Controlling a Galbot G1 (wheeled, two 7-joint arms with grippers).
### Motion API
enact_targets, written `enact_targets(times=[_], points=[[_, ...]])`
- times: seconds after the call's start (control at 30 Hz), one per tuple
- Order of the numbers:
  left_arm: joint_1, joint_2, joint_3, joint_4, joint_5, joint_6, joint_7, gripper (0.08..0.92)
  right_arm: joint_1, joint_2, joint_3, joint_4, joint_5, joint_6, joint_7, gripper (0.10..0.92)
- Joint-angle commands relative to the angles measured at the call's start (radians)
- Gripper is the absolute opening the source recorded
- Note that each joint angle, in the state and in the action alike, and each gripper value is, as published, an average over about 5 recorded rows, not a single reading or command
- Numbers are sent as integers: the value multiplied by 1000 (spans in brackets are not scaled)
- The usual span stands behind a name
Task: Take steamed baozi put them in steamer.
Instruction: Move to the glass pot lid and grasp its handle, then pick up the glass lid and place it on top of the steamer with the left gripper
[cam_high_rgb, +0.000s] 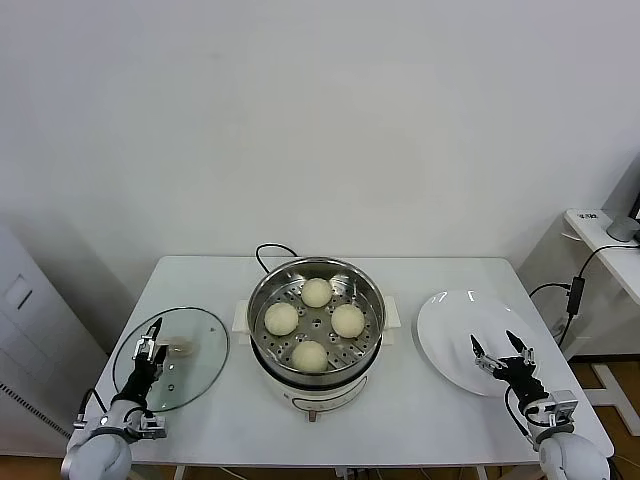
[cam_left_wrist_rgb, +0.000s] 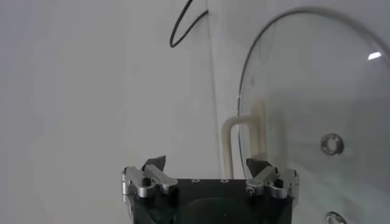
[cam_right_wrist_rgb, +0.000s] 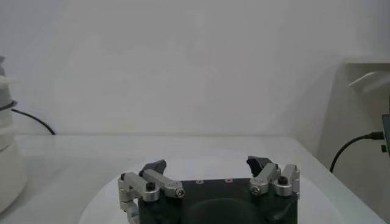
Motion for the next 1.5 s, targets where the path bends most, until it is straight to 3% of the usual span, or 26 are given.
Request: enact_targets(times=[0.03,0.5,0.77,1.2,1.5], points=[[-35,-2,6,38,-6,-7,-7,757,5,0,0,-13,-2,1,-2,823],[2,6,2,-20,-66,-36,-3,359,7,-1,5,-15,-5,-2,-6,823],[47,65,-21,-189,-183,17,57,137,8,-9,6,-4,-2,-3,-7,823],[89,230,23,-505,-385,249,220,111,1,-7,7,19,1,-4,-13,823],[70,311,212,-649,-307,496,291,111,7,-15,5,31,0,-17,-15,823]])
